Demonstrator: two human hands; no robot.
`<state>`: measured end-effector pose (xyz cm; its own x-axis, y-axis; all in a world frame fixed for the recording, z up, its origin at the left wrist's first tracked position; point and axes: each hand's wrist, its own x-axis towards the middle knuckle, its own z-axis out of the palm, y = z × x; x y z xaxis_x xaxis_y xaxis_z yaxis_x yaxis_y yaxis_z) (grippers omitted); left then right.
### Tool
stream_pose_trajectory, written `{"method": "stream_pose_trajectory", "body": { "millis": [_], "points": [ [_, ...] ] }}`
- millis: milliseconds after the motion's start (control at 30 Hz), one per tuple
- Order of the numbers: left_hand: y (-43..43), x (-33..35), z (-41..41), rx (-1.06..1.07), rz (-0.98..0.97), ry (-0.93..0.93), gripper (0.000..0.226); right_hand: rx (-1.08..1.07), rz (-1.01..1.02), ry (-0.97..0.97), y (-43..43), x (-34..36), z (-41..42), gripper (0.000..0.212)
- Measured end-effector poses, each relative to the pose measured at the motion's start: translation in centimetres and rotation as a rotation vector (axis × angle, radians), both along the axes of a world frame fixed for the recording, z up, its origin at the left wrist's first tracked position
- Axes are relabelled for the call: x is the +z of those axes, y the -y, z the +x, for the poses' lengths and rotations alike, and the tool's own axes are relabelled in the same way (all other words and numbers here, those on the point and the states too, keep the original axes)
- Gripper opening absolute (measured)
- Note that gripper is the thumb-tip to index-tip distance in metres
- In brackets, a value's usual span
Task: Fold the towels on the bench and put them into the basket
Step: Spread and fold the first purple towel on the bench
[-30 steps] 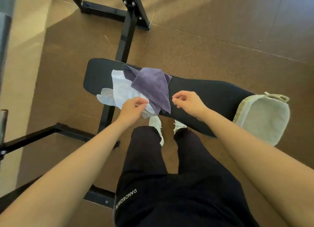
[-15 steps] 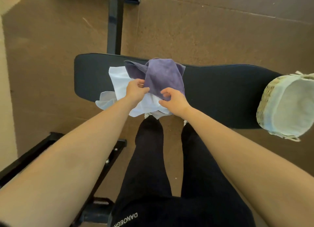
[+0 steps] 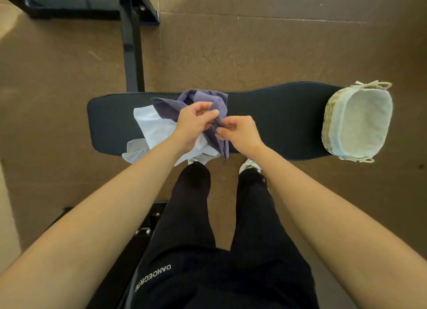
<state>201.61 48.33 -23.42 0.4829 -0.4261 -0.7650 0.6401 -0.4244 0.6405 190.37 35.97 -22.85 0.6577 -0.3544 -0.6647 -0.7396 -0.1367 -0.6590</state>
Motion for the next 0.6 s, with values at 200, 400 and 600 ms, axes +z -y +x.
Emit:
{"method": "stream_pose_trajectory", "body": {
  "millis": [200,400,600],
  "points": [
    [3.0,5.6,-0.2,-0.269,-0.131,0.05,0.025,-0.078,0.275,0.121,3.8,7.1,-2.7,0.022],
    [6.6,11.7,-3.0,-0.45,-0.039,0.3,0.009,-0.155,0.293,0.188,6.0,12.4,-5.9,0.014],
    [10.9,16.3,-7.3,-0.074,0.003,0.091,0.017,-0.273,0.269,0.241,9.8,14.8,-10.3,0.015]
  ]
}}
